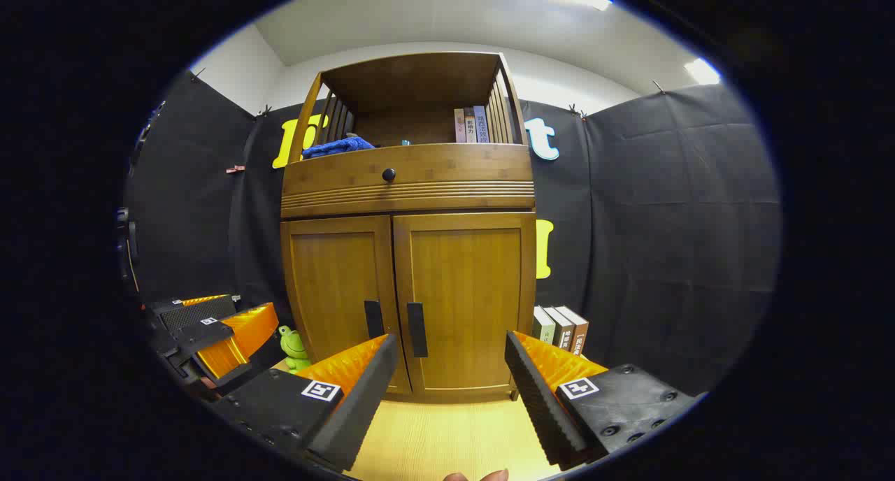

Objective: Open the right door of the double-door shoe cabinet with the right hand, and open the left door with the left hand.

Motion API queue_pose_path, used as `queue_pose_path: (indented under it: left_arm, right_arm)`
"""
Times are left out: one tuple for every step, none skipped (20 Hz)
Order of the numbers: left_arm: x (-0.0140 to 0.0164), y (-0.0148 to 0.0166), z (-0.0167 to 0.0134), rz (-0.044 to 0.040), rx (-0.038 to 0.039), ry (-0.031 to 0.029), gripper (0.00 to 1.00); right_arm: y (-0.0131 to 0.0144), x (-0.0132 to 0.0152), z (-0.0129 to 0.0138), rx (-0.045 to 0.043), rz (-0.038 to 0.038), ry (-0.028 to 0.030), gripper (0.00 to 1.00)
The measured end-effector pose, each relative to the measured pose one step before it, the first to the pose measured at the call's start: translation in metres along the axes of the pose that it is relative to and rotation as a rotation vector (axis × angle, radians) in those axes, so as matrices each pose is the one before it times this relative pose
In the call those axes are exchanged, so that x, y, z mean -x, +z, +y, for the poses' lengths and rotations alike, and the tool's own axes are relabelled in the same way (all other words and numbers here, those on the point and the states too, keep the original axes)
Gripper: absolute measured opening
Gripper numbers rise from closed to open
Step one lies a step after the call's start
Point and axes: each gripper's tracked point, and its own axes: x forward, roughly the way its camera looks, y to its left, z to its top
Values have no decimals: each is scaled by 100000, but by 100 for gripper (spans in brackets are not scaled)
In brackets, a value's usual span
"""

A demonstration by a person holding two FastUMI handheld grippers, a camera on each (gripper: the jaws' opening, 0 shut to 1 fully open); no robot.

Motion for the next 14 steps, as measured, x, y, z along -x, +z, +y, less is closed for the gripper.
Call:
queue_pose_path:
  left_arm:
    - [1, 138, -16, -243, -209, -345, 95]
    - [-44, -79, -43, -295, -264, -134, 97]
    - [-18, 45, 19, -59, -353, -48, 97]
    - [64, -75, -41, 203, -488, 70, 95]
    - [51, 42, 21, 113, -418, 181, 95]
    - [-41, 5, -83, -28, -71, -17, 95]
    - [59, 93, 7, 81, 225, 115, 93]
    - [-1, -92, -8, 167, 309, 67, 93]
    - [20, -40, 4, -2, -20, -77, 93]
    - [-34, 4, 20, -83, -253, -37, 93]
    - [29, -7, 20, -133, -363, 2, 93]
    - [-65, 32, -16, -155, -217, 39, 95]
    - [26, -161, -41, -32, -106, 92, 95]
    - [12, -13, 23, 86, 47, 193, 95]
  right_arm:
    - [-56, 45, -97, -554, 169, -159, 98]
    - [67, 44, -10, -339, -207, -12, 99]
    - [107, 120, -161, -62, -493, -211, 99]
    - [194, -5, -30, 121, -468, -251, 97]
    - [64, 54, -59, 84, -219, -86, 97]
    - [11, 64, 132, 84, -261, 116, 96]
    - [-33, -96, 12, 185, -114, -451, 95]
    - [-122, -47, -61, 251, -6, -310, 97]
    - [-107, 4, 15, 91, 312, -243, 97]
    - [-99, -94, 43, -56, 217, -56, 97]
    - [-135, -68, 15, -57, 137, -253, 97]
    - [70, -41, 24, -120, -101, -180, 97]
    - [120, -66, -30, -143, -258, -126, 97]
    - [24, 6, -19, -30, -121, -177, 97]
